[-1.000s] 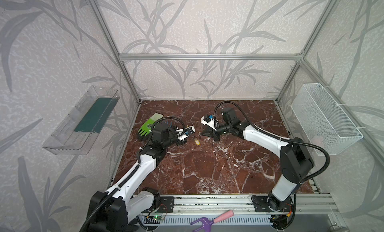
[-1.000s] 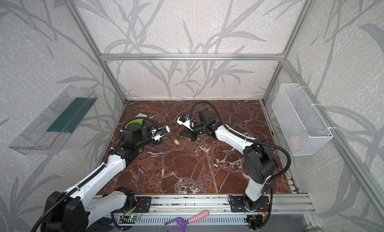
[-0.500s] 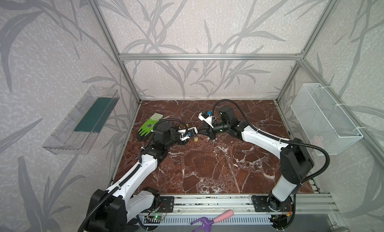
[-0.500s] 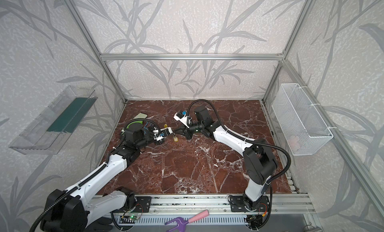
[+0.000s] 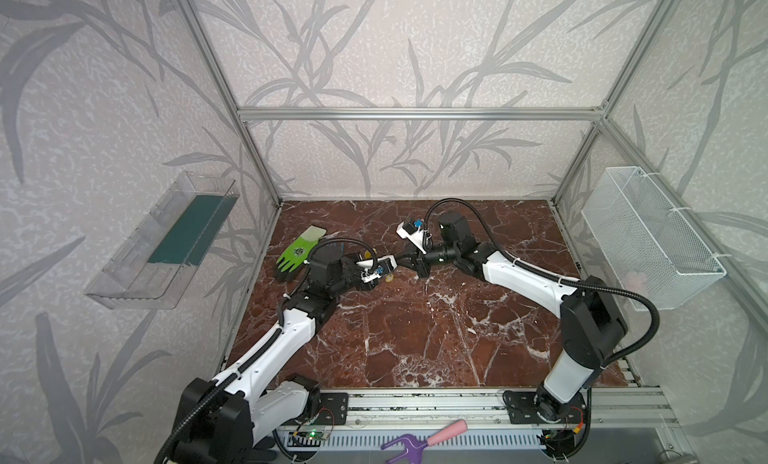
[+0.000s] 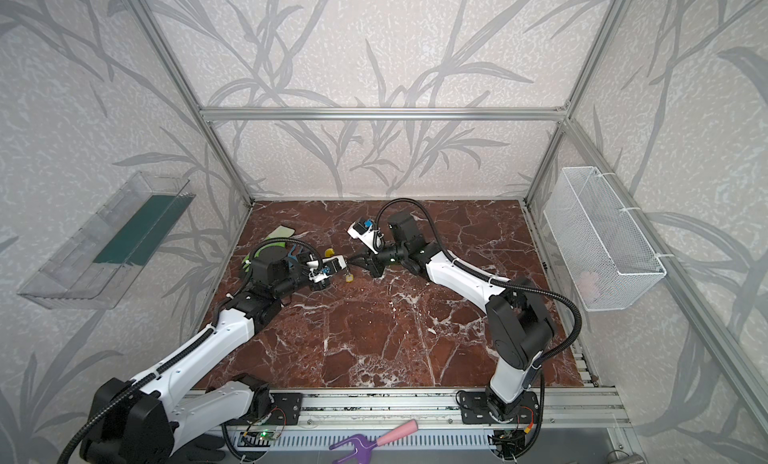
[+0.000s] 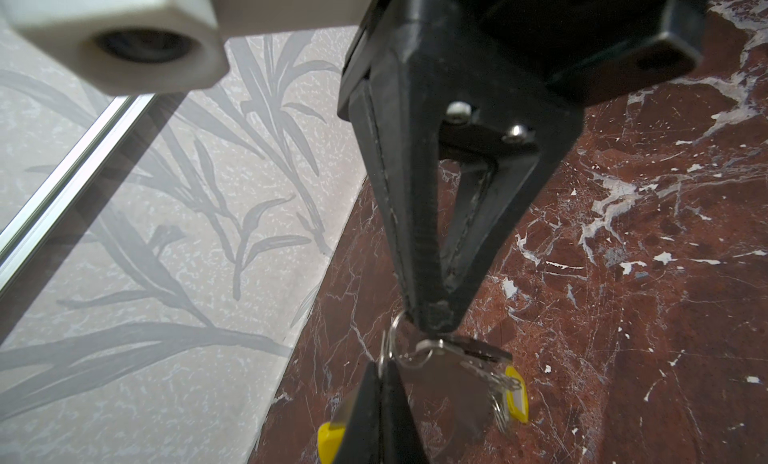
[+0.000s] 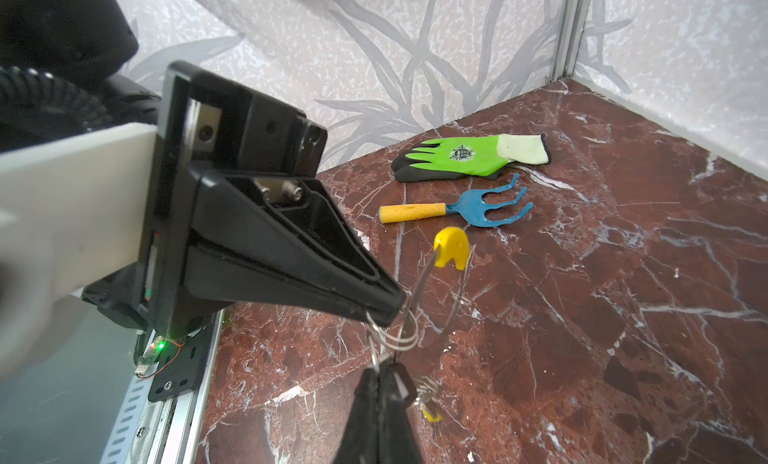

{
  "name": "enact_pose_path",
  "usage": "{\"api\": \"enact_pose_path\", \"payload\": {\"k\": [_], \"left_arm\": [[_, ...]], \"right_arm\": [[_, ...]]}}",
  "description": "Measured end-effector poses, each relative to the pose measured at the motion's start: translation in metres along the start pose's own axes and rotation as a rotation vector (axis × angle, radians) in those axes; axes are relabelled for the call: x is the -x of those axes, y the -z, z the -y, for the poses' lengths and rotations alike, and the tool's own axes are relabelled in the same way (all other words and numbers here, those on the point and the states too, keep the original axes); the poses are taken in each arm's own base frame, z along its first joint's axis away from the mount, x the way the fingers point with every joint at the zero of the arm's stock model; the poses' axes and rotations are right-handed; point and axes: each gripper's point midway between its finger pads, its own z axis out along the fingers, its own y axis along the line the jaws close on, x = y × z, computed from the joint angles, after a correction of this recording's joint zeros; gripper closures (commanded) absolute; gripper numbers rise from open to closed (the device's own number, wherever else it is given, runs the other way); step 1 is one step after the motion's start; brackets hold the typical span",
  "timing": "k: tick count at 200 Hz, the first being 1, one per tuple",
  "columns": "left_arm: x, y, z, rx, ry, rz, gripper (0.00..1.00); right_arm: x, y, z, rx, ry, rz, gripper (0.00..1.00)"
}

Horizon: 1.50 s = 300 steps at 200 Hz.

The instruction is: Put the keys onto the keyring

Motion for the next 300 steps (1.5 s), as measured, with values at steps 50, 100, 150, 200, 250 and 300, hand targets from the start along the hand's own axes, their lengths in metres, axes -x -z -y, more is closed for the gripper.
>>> {"api": "enact_pose_path", "payload": {"k": [50, 100, 150, 200, 250, 300], "left_arm": [[-0.007, 0.0, 0.006, -0.019, -0.006, -0.038, 1.0], [-0.008, 0.0, 0.006, -0.023, 0.016, -0.052, 1.0], [0.002, 0.0, -0.001, -0.023, 0.073, -0.033, 1.0], [0.001, -0.003, 0.006, -0.067, 0.124, -0.031, 1.0], [-0.001, -0.005, 0.008, -0.08, 0.148, -0.039, 1.0], [0.002, -0.006, 0.005, -0.075, 0.152, -0.035, 1.0]], "right_arm": [[0.006, 0.002, 0.004, -0.027, 0.003, -0.006, 1.0], [-0.008, 0.008, 0.006, -0.068, 0.087, -0.082, 1.0], [-0.006, 0.012, 0.005, -0.094, 0.138, -0.095, 1.0], [-0.004, 0.007, 0.003, -0.112, 0.158, -0.091, 1.0], [0.002, 0.005, 0.003, -0.117, 0.164, -0.071, 1.0], [0.004, 0.003, 0.002, -0.13, 0.154, -0.065, 1.0]]}}
